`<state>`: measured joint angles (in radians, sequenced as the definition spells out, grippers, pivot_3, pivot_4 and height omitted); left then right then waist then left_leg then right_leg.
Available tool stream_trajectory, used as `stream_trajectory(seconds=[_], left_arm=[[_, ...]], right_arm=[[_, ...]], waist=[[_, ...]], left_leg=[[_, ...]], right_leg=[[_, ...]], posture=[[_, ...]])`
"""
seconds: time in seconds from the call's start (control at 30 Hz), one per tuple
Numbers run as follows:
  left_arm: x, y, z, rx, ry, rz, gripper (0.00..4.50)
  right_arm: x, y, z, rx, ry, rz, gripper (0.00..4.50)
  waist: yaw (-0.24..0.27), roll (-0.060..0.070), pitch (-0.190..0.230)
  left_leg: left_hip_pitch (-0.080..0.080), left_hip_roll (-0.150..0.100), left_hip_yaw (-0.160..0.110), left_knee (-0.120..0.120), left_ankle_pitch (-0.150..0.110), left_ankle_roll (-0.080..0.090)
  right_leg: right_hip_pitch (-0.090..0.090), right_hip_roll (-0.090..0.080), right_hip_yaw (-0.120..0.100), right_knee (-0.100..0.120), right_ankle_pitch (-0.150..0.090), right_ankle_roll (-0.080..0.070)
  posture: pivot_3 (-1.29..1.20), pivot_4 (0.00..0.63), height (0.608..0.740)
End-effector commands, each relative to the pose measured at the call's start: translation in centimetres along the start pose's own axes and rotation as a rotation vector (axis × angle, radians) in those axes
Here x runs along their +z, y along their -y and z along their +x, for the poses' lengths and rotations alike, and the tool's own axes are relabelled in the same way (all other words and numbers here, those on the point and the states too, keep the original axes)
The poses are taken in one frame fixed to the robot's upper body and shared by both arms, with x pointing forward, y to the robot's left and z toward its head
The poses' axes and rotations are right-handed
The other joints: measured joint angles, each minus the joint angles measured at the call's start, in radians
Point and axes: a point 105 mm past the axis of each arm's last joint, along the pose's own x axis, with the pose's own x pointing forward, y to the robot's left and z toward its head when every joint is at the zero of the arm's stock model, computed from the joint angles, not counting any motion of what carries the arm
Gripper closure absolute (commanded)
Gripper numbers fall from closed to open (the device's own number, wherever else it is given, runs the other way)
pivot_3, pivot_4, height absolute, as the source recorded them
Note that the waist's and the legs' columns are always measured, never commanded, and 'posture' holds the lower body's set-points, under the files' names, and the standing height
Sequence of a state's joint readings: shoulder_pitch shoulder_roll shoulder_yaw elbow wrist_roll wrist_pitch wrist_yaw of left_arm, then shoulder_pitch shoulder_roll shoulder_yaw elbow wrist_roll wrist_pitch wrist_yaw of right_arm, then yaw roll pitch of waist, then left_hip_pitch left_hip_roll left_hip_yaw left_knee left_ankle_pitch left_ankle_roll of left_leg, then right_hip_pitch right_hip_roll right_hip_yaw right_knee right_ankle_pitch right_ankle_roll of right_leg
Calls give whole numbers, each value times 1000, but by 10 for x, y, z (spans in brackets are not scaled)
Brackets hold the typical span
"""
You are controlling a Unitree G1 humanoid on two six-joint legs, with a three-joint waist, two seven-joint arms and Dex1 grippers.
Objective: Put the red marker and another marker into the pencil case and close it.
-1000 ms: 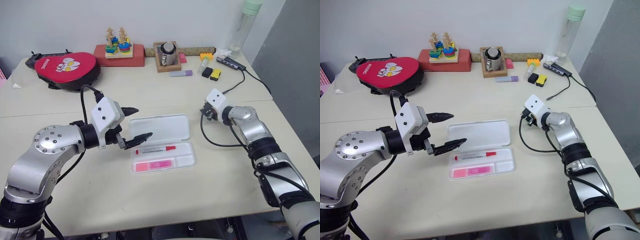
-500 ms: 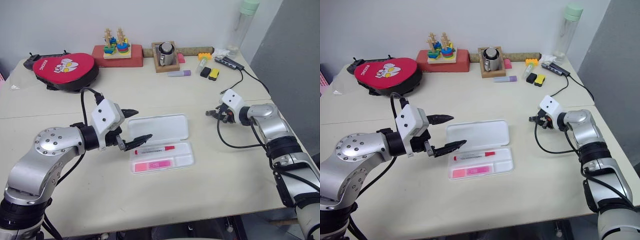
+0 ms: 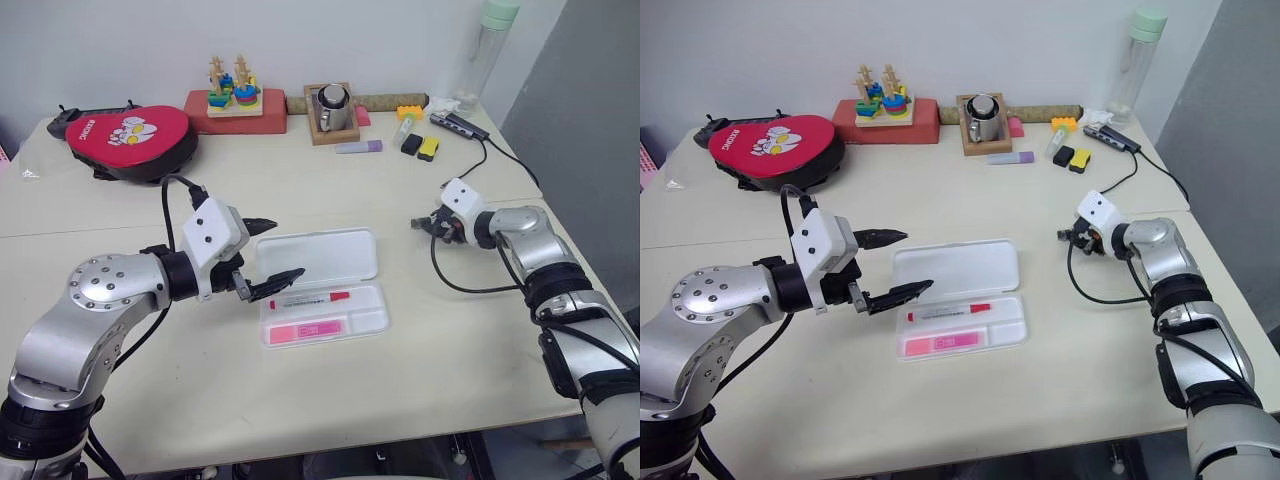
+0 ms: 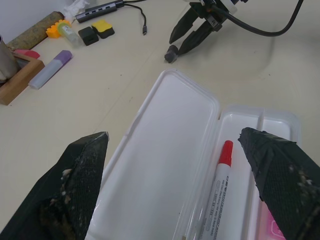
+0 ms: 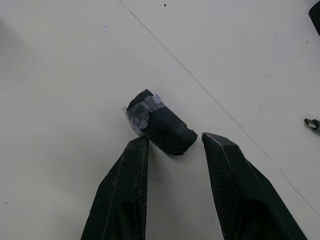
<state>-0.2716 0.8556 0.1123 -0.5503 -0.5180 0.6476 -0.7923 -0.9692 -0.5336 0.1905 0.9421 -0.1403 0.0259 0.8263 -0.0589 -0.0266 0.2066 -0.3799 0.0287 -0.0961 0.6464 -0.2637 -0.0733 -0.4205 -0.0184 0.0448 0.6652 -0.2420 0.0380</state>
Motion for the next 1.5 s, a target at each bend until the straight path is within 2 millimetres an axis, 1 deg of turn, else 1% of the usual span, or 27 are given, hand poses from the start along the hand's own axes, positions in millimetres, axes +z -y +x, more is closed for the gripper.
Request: stream_trajectory(seconds=[0.03, 0.3, 0.63, 0.87, 0.97, 1.07, 1.17, 1.23, 1.5], left_arm=[[10, 1, -2, 14, 27, 36, 32], [10, 1, -1, 17, 31, 35, 32], [10, 2, -1, 14, 28, 32, 32], [10, 3, -2, 13, 27, 30, 32], [9, 3, -2, 13, 26, 29, 32], [9, 3, -1, 12, 27, 28, 0], [9, 3, 0, 10, 28, 28, 0], [9, 3, -1, 10, 28, 28, 0], [10, 4, -1, 10, 28, 29, 0]], right_arm=[[11, 9, -3, -14, 26, -39, 2747], [7, 1, 2, 43, 14, -40, 2747], [10, 1, 7, 28, 18, -59, 2747], [6, 1, 7, 26, 2, -75, 2747], [3, -3, 6, 62, -5, -69, 2747], [1, -5, 5, 77, -9, -69, 3253], [0, -6, 6, 81, -7, -69, 3920], [0, -6, 5, 82, -7, -69, 4182], [-2, -8, 1, 115, -14, -74, 4302]], waist=[[0, 0, 0], [-1, 0, 0], [-6, 0, 0], [-6, 0, 0], [-6, 0, 0], [-6, 0, 0], [-7, 0, 0], [-7, 0, 0], [-7, 0, 0]], left_leg=[[0, 0, 0, 0, 0, 0], [0, 0, 0, 0, 0, 0], [1, 0, 0, 0, 0, 0], [1, 0, 0, 0, 0, 0], [1, 0, 0, 0, 0, 0], [1, 0, 0, 0, 0, 0], [1, 0, 0, 0, 0, 0], [1, 0, 0, 0, 0, 0], [2, 0, 0, 0, 0, 0]], right_leg=[[0, 0, 0, 0, 0, 0], [0, 0, 0, 0, 0, 0], [0, 0, 1, 1, 0, 0], [0, 0, 1, 1, 0, 0], [0, 0, 1, 1, 0, 0], [0, 0, 1, 1, 0, 0], [0, 0, 1, 1, 0, 0], [0, 0, 1, 1, 0, 0], [0, 0, 1, 2, 0, 0]], posture=[[0, 150, 740], [0, 150, 740], [0, 150, 740], [0, 150, 740], [0, 150, 740], [0, 150, 740], [0, 150, 740], [0, 150, 740], [0, 150, 740]])
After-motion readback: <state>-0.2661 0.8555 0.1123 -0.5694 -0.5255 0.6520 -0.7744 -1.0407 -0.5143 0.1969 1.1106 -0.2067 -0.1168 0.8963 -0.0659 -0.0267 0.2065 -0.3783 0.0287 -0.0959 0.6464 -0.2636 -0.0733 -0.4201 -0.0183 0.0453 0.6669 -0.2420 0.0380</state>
